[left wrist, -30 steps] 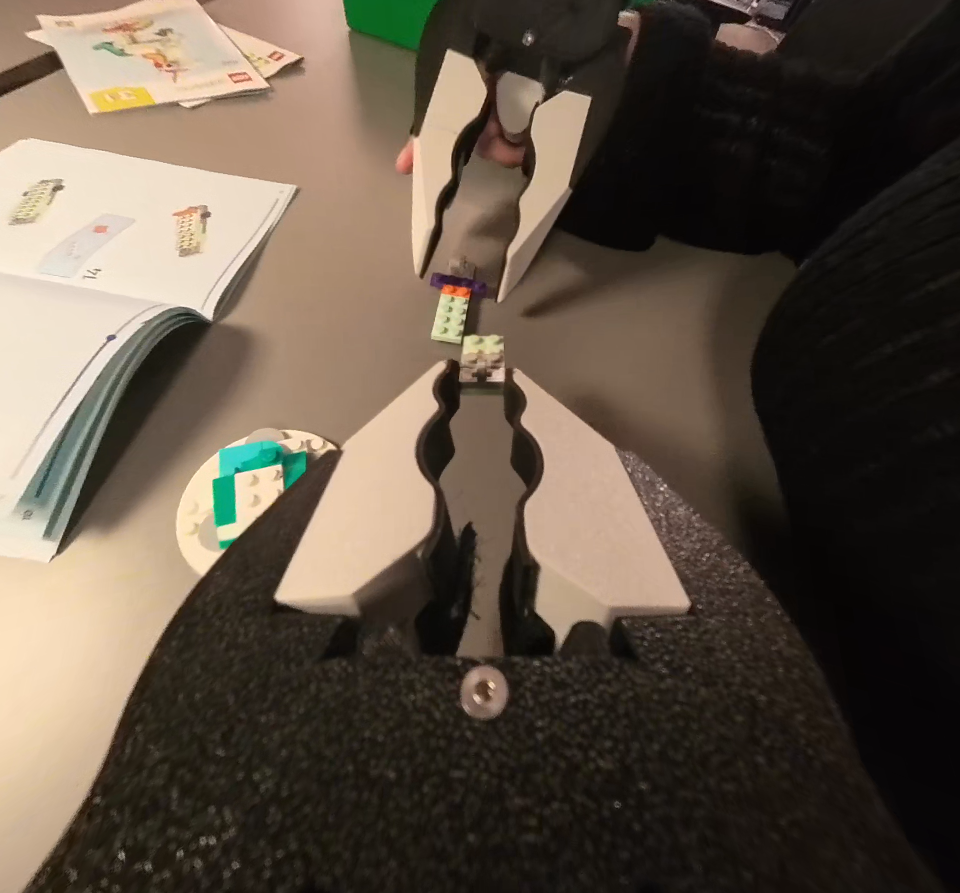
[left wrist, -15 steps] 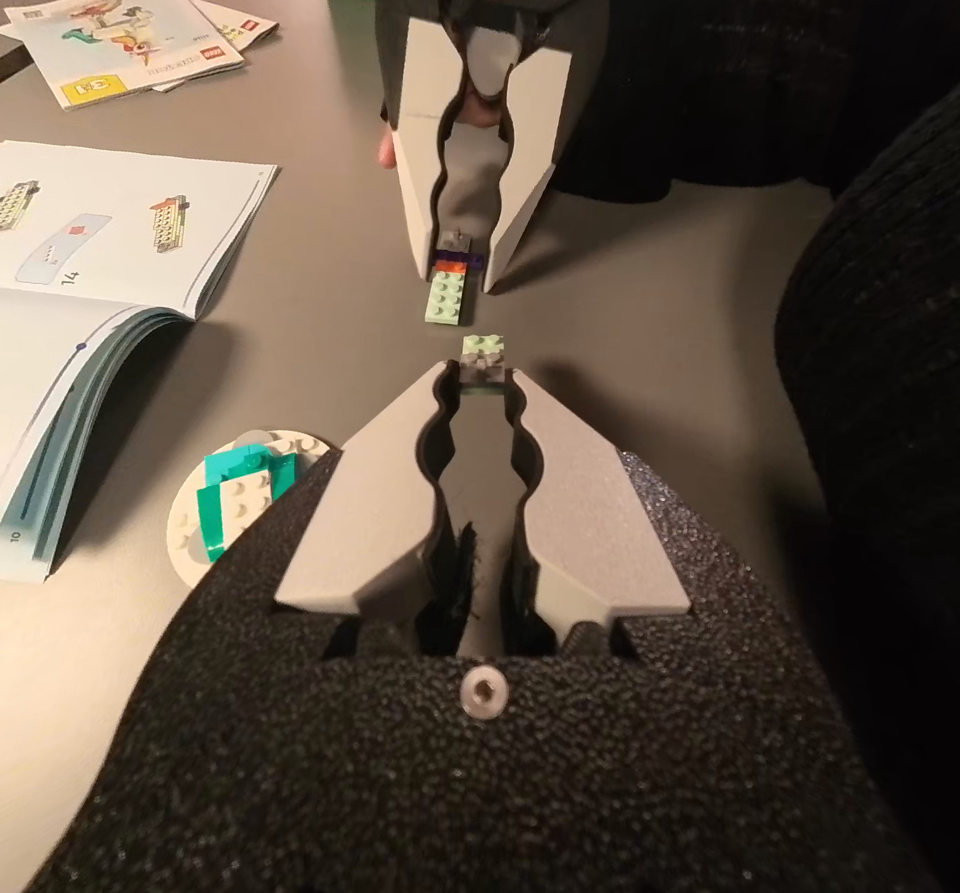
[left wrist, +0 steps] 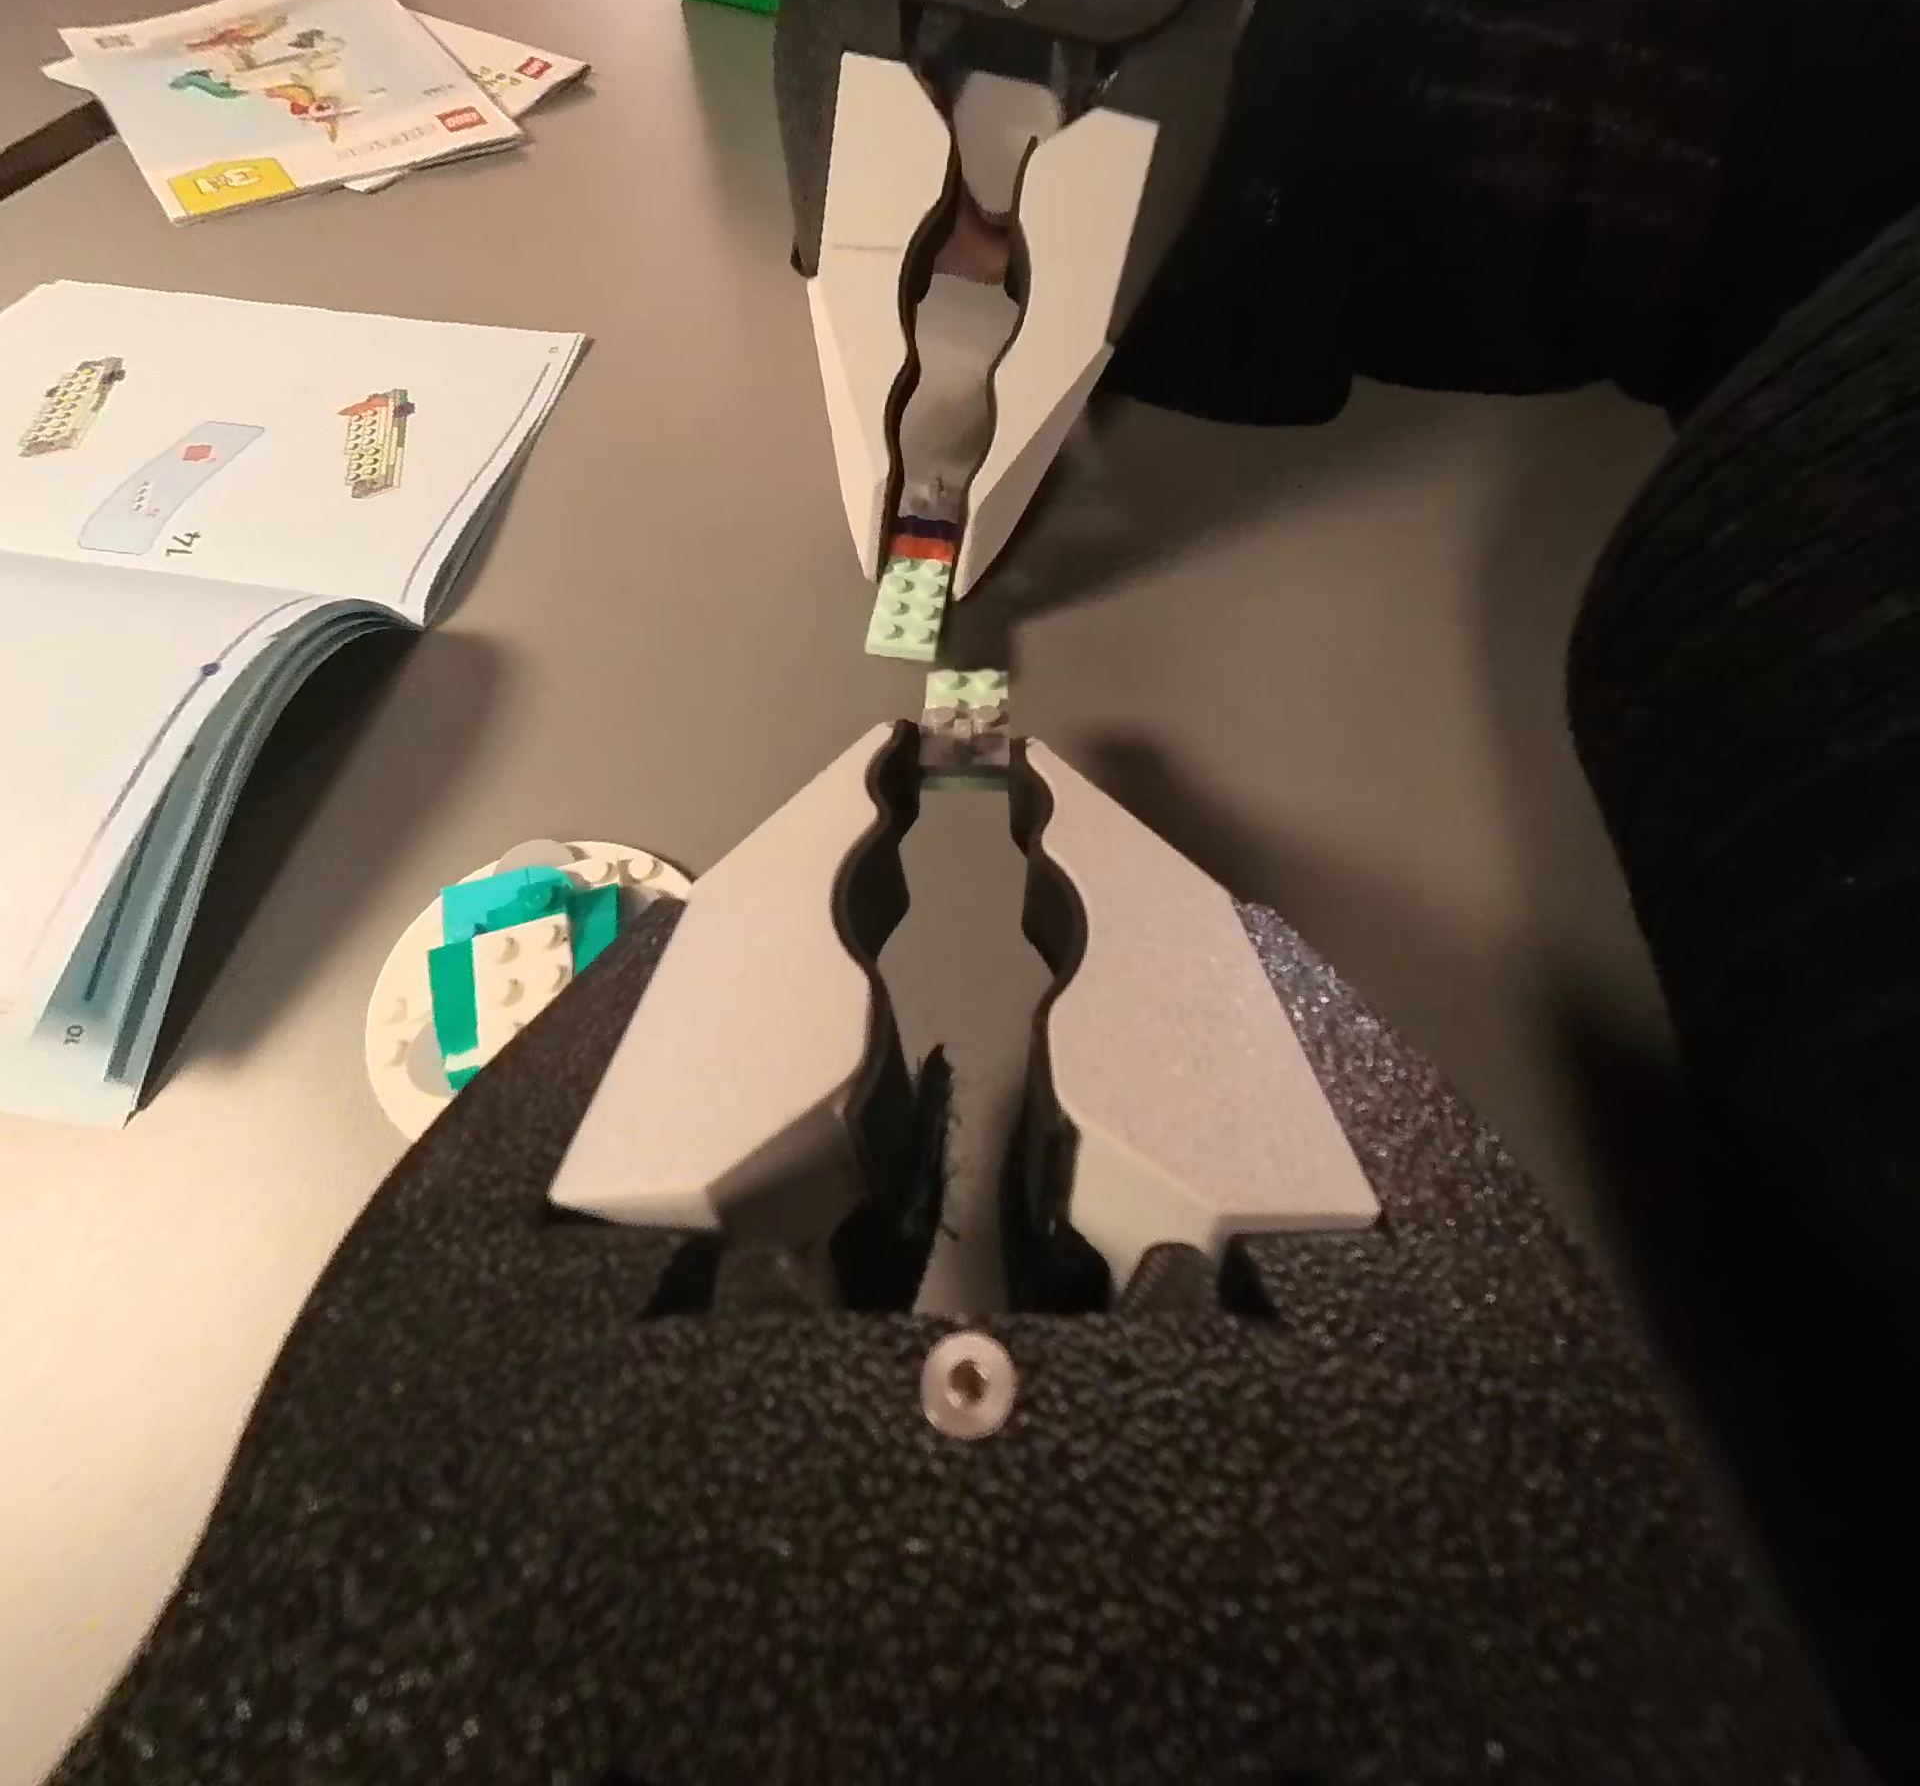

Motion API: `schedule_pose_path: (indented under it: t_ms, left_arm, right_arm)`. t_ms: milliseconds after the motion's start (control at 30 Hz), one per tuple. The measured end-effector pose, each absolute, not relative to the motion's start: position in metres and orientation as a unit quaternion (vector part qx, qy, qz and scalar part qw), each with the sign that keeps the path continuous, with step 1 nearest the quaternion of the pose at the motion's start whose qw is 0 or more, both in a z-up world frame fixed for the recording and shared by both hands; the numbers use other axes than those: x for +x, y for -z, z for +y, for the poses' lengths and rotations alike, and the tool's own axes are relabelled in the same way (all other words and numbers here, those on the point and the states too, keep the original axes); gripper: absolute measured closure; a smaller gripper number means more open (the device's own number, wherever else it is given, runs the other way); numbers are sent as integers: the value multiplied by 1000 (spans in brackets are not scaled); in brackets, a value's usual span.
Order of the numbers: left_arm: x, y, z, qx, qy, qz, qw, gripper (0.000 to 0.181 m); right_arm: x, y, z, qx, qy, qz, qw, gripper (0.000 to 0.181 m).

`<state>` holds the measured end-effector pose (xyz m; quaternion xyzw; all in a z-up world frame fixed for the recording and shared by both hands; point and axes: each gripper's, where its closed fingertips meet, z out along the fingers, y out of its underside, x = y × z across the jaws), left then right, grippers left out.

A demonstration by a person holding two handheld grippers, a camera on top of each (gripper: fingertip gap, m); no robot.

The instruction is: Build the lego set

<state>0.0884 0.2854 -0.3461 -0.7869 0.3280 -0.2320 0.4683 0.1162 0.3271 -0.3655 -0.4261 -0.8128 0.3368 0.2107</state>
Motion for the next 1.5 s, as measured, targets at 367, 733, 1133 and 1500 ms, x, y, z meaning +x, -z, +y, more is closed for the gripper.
schedule_pose_path:
  t_ms: [367,733,1133,1500]
  left_arm:
    - [82,335,286,-774,259,300,493,166]
    - [83,332,283,-765,256,309,503,166]
    - [86,334,281,-762,248,325,502,166]
    - [87,348,285,-794,232,321,462,166]
  right_arm:
    - [104,341,308,-407,-392,-796,219,167]
    - [102,325,302,-387,-410,-794,228,167]
    - [99,333,292,-379,-400,-809,206,167]
    - [99,352,296,-397,-380,-813,194,167]
